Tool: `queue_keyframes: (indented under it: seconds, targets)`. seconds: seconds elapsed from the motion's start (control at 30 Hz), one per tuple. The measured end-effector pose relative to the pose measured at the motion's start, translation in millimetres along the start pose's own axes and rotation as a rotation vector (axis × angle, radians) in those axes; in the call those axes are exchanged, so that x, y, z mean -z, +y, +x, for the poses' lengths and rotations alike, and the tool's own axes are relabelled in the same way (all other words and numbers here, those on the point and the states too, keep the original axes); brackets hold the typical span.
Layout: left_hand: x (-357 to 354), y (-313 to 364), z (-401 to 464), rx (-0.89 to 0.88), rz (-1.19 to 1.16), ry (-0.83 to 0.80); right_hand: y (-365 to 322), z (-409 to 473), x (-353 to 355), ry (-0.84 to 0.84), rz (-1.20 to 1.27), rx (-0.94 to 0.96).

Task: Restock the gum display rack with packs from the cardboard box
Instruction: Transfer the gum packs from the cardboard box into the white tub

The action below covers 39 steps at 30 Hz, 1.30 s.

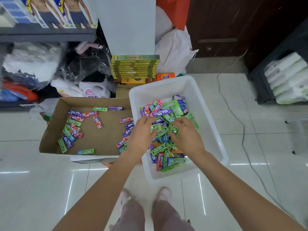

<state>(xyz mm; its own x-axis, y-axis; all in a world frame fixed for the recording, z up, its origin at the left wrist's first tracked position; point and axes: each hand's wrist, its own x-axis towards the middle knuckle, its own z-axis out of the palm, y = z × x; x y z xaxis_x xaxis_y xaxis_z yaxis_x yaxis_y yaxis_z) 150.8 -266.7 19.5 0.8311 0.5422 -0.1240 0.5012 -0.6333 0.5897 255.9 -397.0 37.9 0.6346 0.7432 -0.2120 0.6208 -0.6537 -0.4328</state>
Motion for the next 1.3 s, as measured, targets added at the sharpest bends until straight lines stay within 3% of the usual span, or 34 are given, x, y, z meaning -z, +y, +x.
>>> queue_keyframes:
  seconds: [0.23, 0.4, 0.5, 0.63, 0.87, 1.2, 1.3]
  targets:
    - [71, -67, -16, 0.222, -0.142, 0.263, -98, 28, -18, 0.022, 0.095, 0.230]
    - [112, -158, -14, 0.404, -0.187, 0.301, -172, 62, -63, -0.077, 0.024, 0.292]
    - [135, -209, -11, 0.501, -0.208, 0.273, -211, 83, -100, -0.184, -0.081, 0.262]
    - [155, -270, -3, 0.498, -0.166, 0.180, -247, 112, -148, -0.282, -0.117, 0.193]
    - [127, -353, 16, 0.490, -0.150, -0.035, -265, 158, -212, -0.376, -0.163, 0.098]
    - [70, -396, 31, 0.415, 0.181, -0.255, -244, 194, -286, -0.475, -0.210, 0.018]
    - [65, -397, 31, 0.306, 0.232, -0.291, -232, 190, -296, -0.374, -0.148, 0.044]
